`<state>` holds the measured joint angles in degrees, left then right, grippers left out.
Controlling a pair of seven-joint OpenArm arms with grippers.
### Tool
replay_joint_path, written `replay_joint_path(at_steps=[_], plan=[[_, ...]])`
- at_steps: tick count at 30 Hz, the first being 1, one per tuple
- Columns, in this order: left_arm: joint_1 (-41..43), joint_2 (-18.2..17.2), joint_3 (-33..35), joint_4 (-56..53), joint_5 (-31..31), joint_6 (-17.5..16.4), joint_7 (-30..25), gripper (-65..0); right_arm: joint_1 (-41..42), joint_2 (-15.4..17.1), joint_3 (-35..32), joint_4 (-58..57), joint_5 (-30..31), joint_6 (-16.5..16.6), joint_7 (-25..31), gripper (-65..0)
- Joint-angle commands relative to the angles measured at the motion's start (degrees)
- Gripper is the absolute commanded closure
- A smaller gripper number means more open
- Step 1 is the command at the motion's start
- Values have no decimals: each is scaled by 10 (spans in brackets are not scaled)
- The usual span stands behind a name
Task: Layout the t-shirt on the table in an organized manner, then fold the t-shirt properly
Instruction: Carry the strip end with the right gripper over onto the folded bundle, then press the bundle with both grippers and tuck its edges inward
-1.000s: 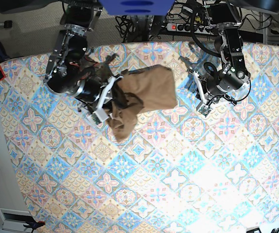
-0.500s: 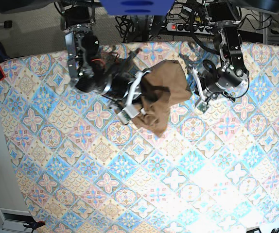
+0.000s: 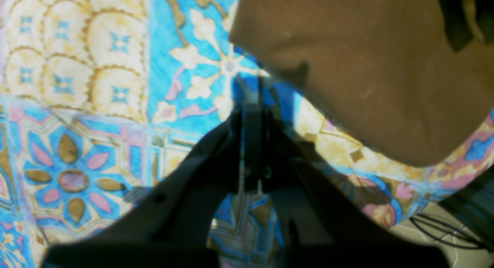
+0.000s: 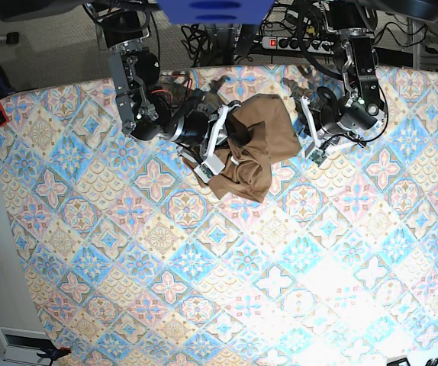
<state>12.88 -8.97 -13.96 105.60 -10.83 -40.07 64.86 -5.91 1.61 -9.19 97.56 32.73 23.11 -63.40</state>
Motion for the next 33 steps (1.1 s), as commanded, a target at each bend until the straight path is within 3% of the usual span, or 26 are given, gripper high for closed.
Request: replay_joint_path(at_steps=[1,4,8,12,17,21,25,30,33], plan=[[-5,-4,-2,16,-9,1,-5,0,7,-2,-1,12,13,5,11,-103],[-6,-4,-2,21,-10,1,-5,0,7,-2,-9,13,13,5,10,-217],[-8,-4,-2,22,-10,1,-5,0,8,19,-80,32,13,5,14,-283],[-8,0,-27,24,-21,1,-6,0,11,32,-143,57,13,5,16,-283],[-9,13,-155,24,-164,1,-5,0,61,32,-182,53,13,5,16,-283],[-7,-11,-184,23,-232,1,-5,0,68,32,-182,58,13,5,17,-283],[-9,-15,-184,22,-239,1,-5,0,71,31,-179,81,13,5,35,-283],[-9,-14,-184,22,-239,1,-5,0,69,31,-179,114,13,4,116,-282],[-9,-14,-180,23,-242,1,-4,0,68,31,-179,122,13,4,171,-234]])
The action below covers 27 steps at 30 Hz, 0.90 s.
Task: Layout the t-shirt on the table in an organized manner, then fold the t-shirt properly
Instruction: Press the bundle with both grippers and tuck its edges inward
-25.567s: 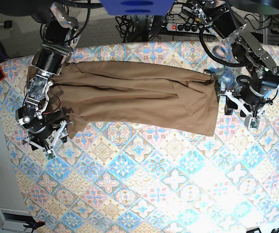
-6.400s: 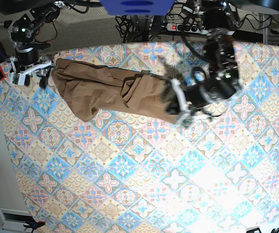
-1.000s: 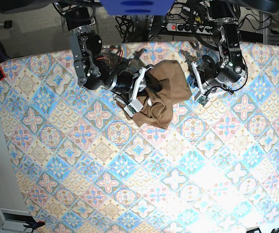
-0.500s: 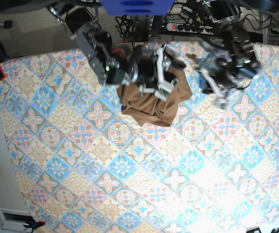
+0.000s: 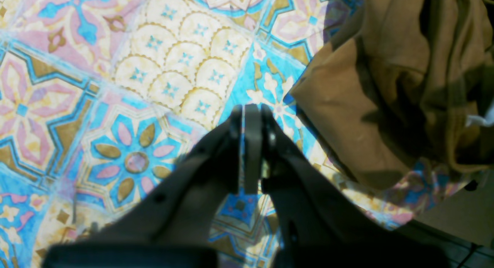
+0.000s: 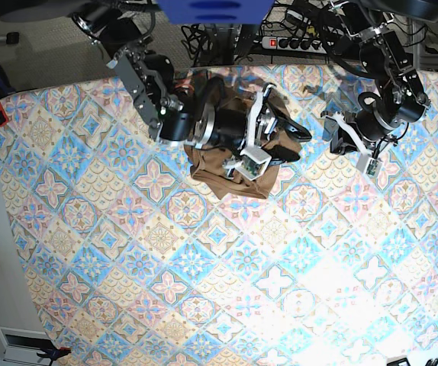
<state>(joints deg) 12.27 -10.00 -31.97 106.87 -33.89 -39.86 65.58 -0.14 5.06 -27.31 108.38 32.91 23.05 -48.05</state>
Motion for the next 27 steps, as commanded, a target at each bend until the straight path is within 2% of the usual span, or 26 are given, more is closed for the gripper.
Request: replay_joint_path(at_steps=[1,3,6,10,15,19,24,27], plan=[[-4,-4,9,10,-12,-1,-11,0,11,-4,3,14,12,4,39,-205],[-4,-5,36,15,-12,-1,-11,0,11,-3,17,14,12,-1,79,-130],[-4,-5,98,55,-9,-1,-12,0,9,-1,59,14,13,-35,109,0],[-25,-4,171,96,-11,-1,-12,0,-37,0,95,14,14,-71,115,0],[-63,-2,255,95,-8,-1,-12,0,-103,0,143,14,14,-72,115,0],[-86,18,299,56,-3,-1,-12,0,-141,0,200,14,14,-72,116,0],[-107,48,327,-29,53,-1,-15,0,-175,0,244,14,14,-72,116,0],[-112,53,328,-58,99,-1,-16,0,-178,0,256,14,14,-72,116,0]])
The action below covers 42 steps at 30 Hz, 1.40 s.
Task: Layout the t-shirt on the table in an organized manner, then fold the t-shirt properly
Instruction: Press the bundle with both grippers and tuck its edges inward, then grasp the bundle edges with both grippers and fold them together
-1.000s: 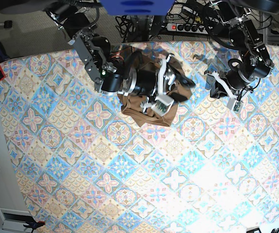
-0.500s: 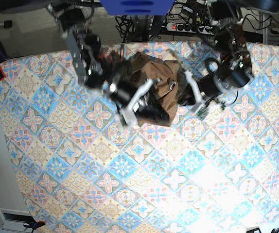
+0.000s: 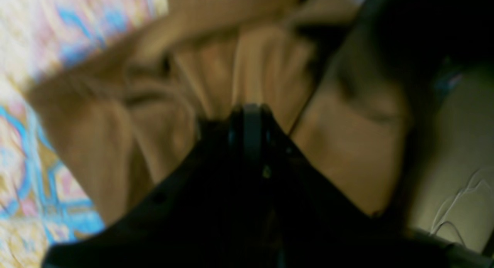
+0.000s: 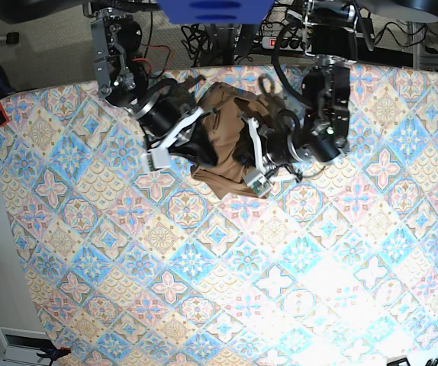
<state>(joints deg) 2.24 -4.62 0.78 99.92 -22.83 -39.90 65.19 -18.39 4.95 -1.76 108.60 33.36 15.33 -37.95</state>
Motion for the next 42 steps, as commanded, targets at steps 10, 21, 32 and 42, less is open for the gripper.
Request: replay_joint_path(at_steps=[10,21,32,42], plan=[[31,-23,-74,54,13,-1,-11,0,7,1,0,8,10,5,15,0],[84,-49,-132,68,20,-1,-11,0,7,1,0,7,10,5,15,0],[107,-68,-194,68,20,-1,-12,0,7,1,58,8,10,5,13,0],[107,-68,-221,72,14,-1,-12,0,8,1,58,-14,9,5,11,0]])
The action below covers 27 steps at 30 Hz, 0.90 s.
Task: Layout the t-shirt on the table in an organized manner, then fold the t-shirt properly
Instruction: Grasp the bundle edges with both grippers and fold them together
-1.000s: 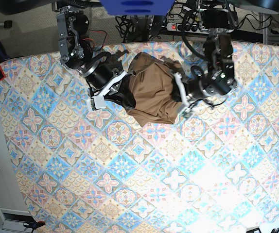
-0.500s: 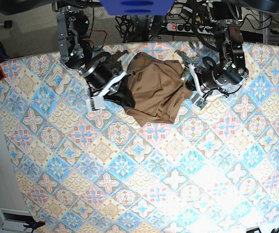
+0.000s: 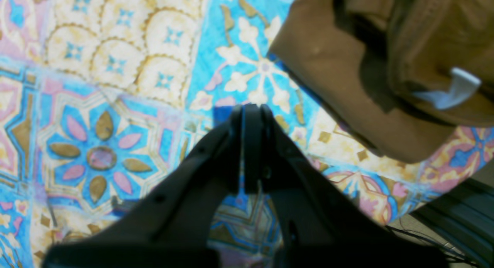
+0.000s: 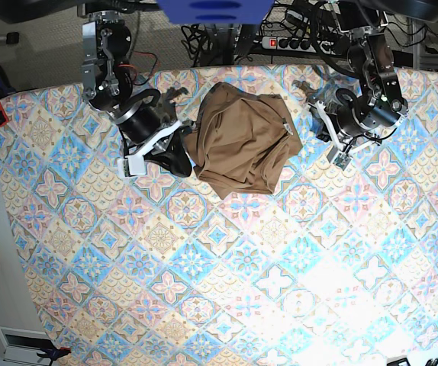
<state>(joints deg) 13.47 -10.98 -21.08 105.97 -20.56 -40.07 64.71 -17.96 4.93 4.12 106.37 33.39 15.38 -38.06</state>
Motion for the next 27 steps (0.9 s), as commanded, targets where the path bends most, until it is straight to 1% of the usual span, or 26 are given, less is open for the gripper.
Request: replay_joint_path(at_steps=[1,6,11,13,17,22,24,27], plan=[[-5,-4,-2,11,-9,1,-7,0,3,1,0,-3,9,5,12,0],[-5,-3,-2,11,-9,1,-4,0,3,0,-3,-53,9,5,13,0],[-5,-3,-2,11,-9,1,-6,0,3,0,-8,-57,9,5,11,0],[-5,-3,-2,11,-9,1,-7,0,3,0,-29,-56,9,5,11,0],[-5,-3,-1,11,-9,1,-7,0,6,0,-96,-54,8,5,11,0],[-6,-2,-1,11,-9,1,-7,0,61,0,-183,-54,8,2,11,0],[-5,-2,-1,11,-9,1,-7,0,70,0,-205,-53,8,2,11,0],[-5,-2,-1,11,-9,1,-7,0,74,0,-211,-52,8,2,11,0]])
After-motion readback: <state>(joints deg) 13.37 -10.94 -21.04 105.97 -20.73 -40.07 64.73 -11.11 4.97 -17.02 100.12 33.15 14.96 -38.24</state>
